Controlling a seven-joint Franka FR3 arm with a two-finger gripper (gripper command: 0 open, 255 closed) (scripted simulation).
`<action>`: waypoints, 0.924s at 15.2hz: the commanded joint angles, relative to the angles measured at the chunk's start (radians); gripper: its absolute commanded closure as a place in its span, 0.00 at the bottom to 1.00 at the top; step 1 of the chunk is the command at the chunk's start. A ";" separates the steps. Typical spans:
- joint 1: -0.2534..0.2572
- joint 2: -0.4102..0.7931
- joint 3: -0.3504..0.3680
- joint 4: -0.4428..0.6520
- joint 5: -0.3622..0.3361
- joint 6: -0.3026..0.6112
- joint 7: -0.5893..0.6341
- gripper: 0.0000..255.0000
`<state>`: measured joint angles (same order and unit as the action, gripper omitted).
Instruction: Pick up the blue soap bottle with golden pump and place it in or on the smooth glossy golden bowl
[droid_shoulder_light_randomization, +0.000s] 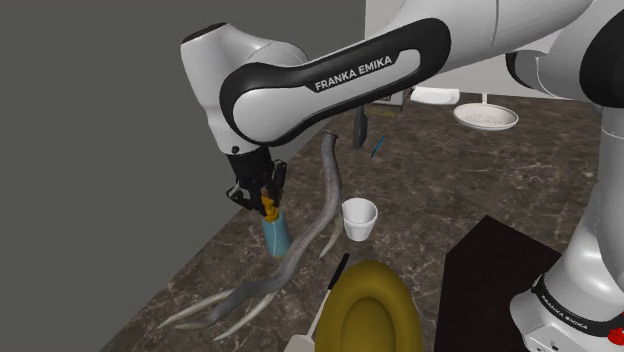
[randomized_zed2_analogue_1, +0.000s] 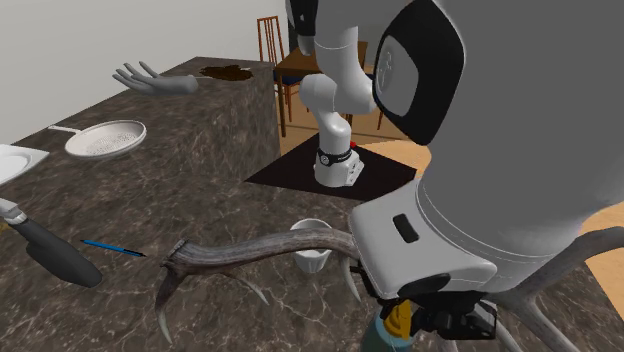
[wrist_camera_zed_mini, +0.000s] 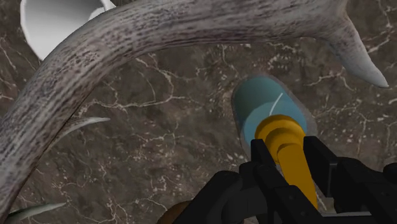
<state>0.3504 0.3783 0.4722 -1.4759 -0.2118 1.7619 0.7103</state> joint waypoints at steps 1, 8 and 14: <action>0.002 -0.001 0.001 0.025 0.001 -0.026 -0.003 1.00; 0.014 0.003 0.004 0.126 0.002 -0.122 -0.009 1.00; 0.030 0.019 0.005 0.231 -0.004 -0.211 -0.013 1.00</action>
<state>0.3773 0.3963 0.4763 -1.2611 -0.2157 1.5663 0.6969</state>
